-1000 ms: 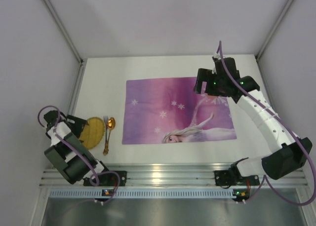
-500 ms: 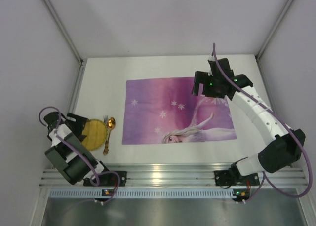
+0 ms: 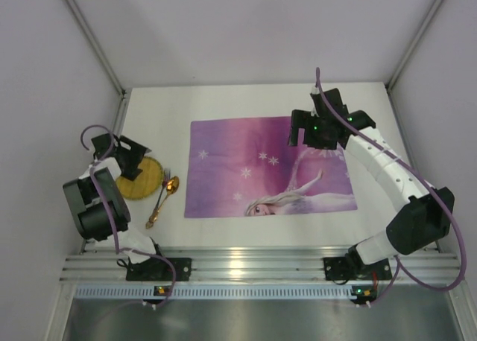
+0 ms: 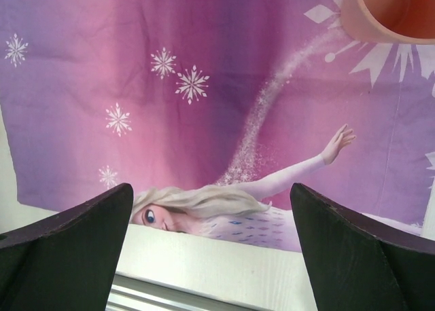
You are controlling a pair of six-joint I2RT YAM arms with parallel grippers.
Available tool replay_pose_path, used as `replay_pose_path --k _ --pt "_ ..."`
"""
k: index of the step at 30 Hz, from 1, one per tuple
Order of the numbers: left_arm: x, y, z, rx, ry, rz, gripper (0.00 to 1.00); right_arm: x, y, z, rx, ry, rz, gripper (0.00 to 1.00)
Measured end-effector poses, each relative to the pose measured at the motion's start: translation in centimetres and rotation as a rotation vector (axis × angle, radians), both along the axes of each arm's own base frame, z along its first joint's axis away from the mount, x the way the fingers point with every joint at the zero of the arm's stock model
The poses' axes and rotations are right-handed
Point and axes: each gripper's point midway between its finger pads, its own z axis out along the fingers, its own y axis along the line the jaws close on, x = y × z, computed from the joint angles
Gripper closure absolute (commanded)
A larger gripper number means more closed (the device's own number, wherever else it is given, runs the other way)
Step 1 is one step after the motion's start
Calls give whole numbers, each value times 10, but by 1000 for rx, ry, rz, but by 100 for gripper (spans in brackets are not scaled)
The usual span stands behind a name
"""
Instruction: Set the dinner table for one person
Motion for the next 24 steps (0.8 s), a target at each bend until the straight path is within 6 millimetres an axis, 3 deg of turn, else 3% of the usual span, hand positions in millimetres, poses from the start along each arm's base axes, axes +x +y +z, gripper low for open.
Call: replay_pose_path --k 3,7,12,16,20,24 --pt "35 11 3 19 -29 9 11 0 0 0 -3 0 3 0" --pt "79 4 9 17 -80 -24 9 0 0 0 -3 1 2 0" --pt "97 -27 23 -52 -133 -94 8 0 -1 0 -4 1 1 0" --pt "84 -28 59 -90 -219 -113 7 0 -2 -1 -7 -1 -2 0" --pt "44 -3 100 -100 -331 -69 7 -10 -6 -12 -19 22 -3 0" --pt "5 23 115 -58 -358 -15 7 -19 -11 -14 -23 23 -5 0"
